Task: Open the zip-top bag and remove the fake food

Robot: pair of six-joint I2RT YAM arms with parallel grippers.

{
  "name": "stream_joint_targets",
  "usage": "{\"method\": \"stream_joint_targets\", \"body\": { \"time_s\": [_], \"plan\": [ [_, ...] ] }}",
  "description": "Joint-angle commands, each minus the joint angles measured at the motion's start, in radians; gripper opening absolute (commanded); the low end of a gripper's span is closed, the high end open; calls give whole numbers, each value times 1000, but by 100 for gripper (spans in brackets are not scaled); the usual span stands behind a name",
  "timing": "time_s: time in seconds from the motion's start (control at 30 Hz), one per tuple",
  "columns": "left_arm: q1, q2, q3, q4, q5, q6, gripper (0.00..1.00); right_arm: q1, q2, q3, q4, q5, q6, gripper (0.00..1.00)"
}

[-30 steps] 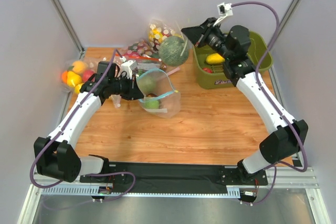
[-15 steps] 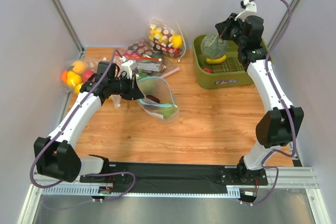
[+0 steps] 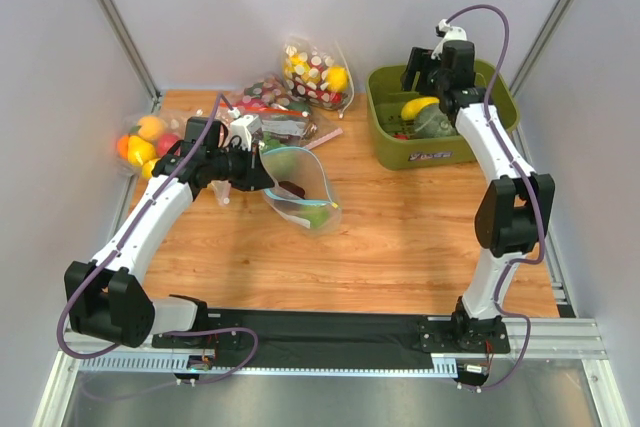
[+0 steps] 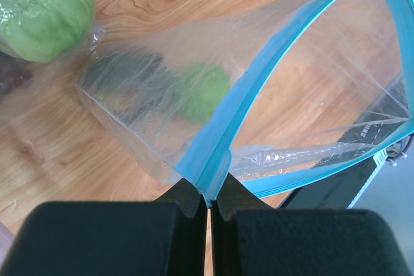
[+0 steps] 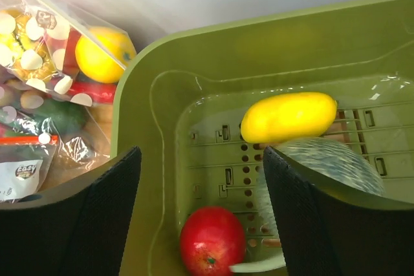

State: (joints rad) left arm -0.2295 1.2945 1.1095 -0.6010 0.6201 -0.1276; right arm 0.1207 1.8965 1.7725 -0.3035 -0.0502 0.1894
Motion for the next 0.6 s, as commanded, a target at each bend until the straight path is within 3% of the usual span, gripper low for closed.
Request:
{"method": "stream_joint_targets", "body": {
  "time_s": [0.0,0.27,0.37,0.57],
  "plan": [
    [-2,-15,19,21,13,5,0,-4,-27,58,-12,39,-30,78],
    [-2,-12,19,23,13,3,0,45,-181,-15,11,-28,-45,75],
    [-2,-9,18,23,15,2,0,121,-244,-18,-16,-54,-79,75],
    [-2,-8,19,23,15,2,0,287,-316,-16,-71,-255,-77,75]
  ]
}}
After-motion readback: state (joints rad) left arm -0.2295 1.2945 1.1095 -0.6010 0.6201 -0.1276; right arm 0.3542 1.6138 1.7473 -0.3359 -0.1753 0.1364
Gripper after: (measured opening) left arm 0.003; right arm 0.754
